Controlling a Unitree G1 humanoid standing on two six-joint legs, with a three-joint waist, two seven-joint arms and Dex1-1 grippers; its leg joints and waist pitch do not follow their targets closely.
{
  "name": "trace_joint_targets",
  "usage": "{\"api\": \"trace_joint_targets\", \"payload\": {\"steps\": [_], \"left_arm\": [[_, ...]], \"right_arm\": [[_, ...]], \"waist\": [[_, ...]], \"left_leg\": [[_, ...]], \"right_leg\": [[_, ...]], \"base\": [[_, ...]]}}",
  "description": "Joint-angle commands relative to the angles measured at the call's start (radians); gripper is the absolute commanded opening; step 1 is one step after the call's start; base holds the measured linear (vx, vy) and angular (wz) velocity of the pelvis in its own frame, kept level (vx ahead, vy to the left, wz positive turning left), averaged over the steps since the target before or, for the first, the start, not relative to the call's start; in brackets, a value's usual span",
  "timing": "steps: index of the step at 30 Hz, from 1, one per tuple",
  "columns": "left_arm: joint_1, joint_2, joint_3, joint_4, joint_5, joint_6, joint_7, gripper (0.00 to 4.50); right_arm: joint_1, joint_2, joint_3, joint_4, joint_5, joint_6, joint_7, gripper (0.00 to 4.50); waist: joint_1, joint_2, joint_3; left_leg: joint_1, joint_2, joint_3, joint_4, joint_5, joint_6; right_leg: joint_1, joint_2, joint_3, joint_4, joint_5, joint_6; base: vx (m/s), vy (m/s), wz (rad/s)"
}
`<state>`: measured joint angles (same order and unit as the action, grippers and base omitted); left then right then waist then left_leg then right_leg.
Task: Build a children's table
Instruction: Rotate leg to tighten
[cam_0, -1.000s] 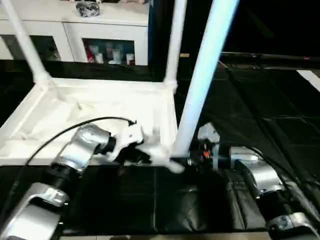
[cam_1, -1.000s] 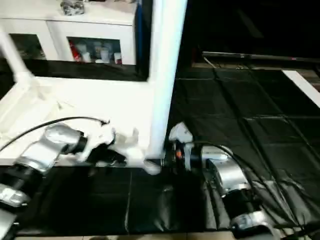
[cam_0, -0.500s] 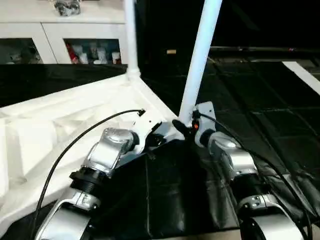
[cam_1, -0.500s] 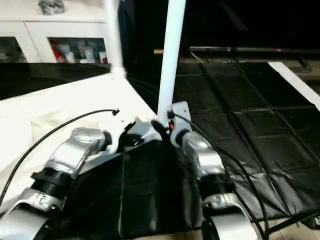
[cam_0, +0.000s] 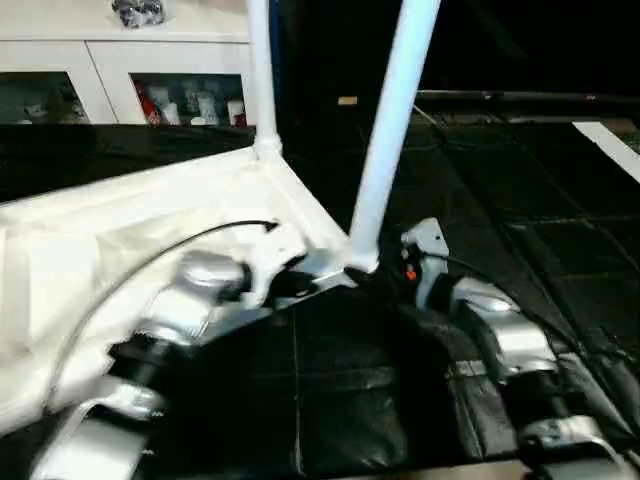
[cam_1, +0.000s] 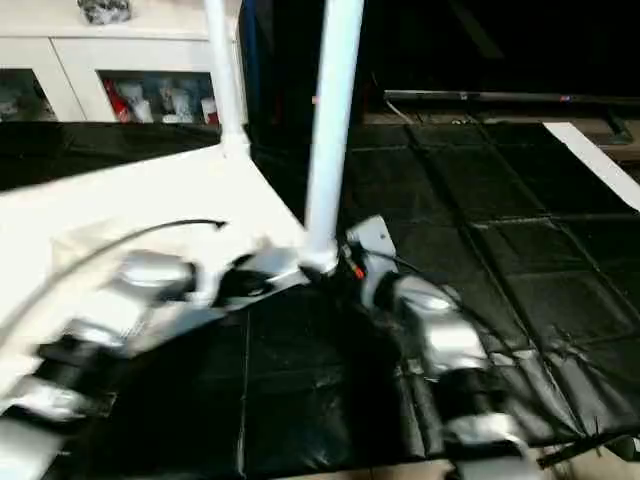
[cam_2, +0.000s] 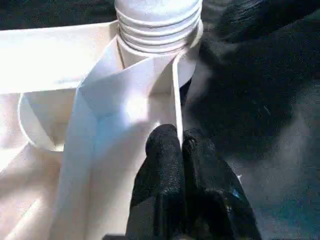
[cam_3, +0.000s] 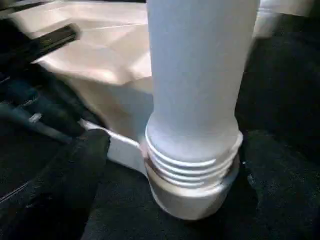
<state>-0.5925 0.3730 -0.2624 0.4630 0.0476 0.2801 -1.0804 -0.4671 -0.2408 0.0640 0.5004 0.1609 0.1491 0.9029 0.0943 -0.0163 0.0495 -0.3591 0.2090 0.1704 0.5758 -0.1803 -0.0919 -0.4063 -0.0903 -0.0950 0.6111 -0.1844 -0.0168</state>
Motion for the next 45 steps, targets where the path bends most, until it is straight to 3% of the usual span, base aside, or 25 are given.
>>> {"api": "trace_joint_targets", "payload": {"steps": [1,6,14,18,37,45], "left_arm": [[-0.024,0.014,-0.032,-0.028,-0.022,-0.076,-0.098,0.0],[-0.01,0.099,-0.089,-0.03,-0.034,-0.16,-0.276,0.0],[-0.015,0.133,-0.13,-0.017,-0.027,-0.235,-0.37,0.0],[-0.019,0.134,-0.138,-0.013,-0.024,-0.252,-0.385,0.0],[-0.021,0.119,-0.138,0.003,-0.019,-0.272,-0.382,0.0],[-0.015,0.114,-0.132,0.009,-0.02,-0.268,-0.367,0.0]], "right_arm": [[-0.006,-0.049,0.016,-0.029,0.007,-0.02,0.094,4.48],[-0.015,-0.168,0.076,-0.064,0.032,-0.002,0.332,4.48],[-0.021,-0.209,0.148,-0.072,0.033,-0.043,0.503,4.48],[-0.025,-0.201,0.171,-0.072,0.027,-0.046,0.518,4.48],[-0.046,-0.156,0.188,-0.003,0.015,-0.062,0.489,2.84],[-0.035,-0.153,0.192,-0.006,0.014,-0.064,0.491,2.55]], "waist": [[0.003,0.006,-0.067],[0.024,0.013,-0.068],[0.034,0.0,-0.066],[0.042,0.0,-0.066],[0.044,-0.002,-0.07],[0.044,-0.003,-0.069]], "left_leg": [[0.01,0.022,0.004,-0.058,-0.165,0.059],[0.008,0.027,0.004,-0.054,-0.154,0.066],[0.004,0.028,0.004,-0.053,-0.181,0.056],[0.005,0.029,0.004,-0.054,-0.175,0.051],[0.003,0.027,0.004,-0.052,-0.15,0.046],[0.002,0.027,0.003,-0.052,-0.156,0.045]], "right_leg": [[0.061,-0.053,0.054,-0.065,-0.102,-0.231],[0.061,-0.05,0.052,-0.054,-0.049,-0.252],[0.06,-0.058,0.053,-0.058,-0.133,-0.241],[0.057,-0.059,0.053,-0.058,-0.153,-0.23],[0.058,-0.057,0.052,-0.052,-0.126,-0.225],[0.059,-0.058,0.052,-0.054,-0.138,-0.221]], "base": [[0.0,0.0,0.0],[0.0,0.0,0.0],[0.0,0.0,0.0],[0.0,0.0,0.0],[0.0,0.0,0.0],[0.0,0.0,0.0]]}}
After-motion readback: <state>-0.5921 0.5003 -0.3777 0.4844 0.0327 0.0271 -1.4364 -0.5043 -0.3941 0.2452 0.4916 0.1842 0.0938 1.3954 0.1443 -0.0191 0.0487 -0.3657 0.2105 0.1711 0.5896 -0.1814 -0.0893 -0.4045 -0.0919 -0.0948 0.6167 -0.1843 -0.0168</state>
